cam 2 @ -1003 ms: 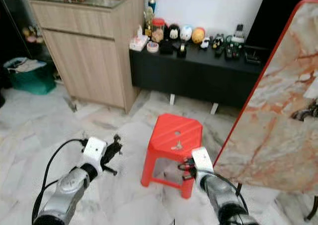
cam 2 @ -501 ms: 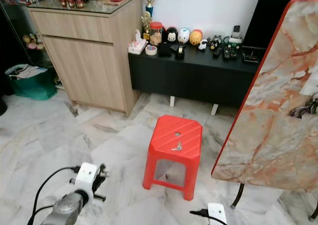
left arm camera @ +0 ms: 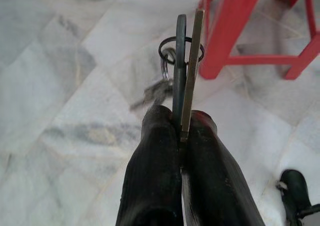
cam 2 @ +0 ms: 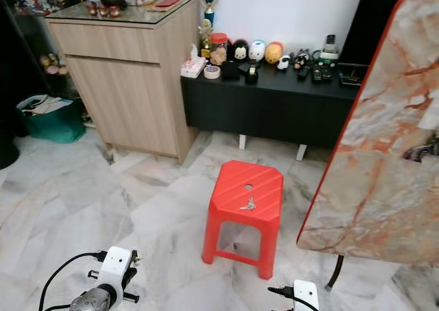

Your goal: Hang keys on a hook

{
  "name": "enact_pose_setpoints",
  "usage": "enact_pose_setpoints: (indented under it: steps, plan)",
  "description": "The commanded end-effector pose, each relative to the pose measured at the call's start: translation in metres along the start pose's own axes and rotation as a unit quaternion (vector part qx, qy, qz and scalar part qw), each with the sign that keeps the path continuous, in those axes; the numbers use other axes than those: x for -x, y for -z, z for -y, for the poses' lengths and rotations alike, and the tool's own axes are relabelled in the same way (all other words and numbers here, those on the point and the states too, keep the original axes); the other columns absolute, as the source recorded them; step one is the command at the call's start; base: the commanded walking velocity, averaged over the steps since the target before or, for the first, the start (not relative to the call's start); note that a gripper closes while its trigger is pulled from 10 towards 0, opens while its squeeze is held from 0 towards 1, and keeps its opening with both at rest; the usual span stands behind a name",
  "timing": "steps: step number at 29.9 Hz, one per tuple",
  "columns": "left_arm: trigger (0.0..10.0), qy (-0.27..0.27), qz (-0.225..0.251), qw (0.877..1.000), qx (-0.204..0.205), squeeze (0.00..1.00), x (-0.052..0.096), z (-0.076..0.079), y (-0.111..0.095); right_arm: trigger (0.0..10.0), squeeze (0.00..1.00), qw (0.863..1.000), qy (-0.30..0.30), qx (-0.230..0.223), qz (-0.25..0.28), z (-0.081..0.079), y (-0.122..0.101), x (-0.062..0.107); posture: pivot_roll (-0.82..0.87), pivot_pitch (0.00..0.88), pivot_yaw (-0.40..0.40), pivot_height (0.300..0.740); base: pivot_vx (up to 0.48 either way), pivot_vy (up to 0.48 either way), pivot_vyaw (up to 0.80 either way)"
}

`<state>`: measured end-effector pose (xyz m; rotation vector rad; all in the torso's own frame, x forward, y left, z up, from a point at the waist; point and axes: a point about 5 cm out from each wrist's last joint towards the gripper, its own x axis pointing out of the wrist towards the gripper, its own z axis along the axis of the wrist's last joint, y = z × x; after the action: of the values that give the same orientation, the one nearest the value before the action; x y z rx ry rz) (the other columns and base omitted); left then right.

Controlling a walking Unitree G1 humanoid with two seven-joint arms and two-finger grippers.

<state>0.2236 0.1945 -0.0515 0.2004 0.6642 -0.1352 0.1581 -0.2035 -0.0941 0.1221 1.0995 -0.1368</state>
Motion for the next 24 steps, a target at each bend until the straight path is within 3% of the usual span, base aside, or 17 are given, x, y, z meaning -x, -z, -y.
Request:
enact_pose_setpoints:
  steps: [1,19,24]
  plan:
    - [10.0,0.011,0.006,1.0,-0.011,0.0,-0.002,0.007,-0.003,10.0,0.0,1.0,0.012,-0.003,-0.005,0.011,0.004,0.002,0.01,0.0,0.003,0.74,0.0,-0.379,0.0]
    - [10.0,0.006,0.016,1.0,-0.009,0.0,-0.004,0.004,-0.009,10.0,0.0,0.999,0.037,-0.012,-0.002,0.03,0.003,0.005,0.01,0.0,-0.003,0.74,0.0,-0.463,0.0]
    - [10.0,0.003,0.024,1.0,-0.004,0.0,-0.005,0.003,-0.012,10.0,0.0,1.0,0.029,-0.004,-0.008,0.024,0.005,0.004,0.01,0.0,-0.006,0.74,0.0,-0.48,-0.73]
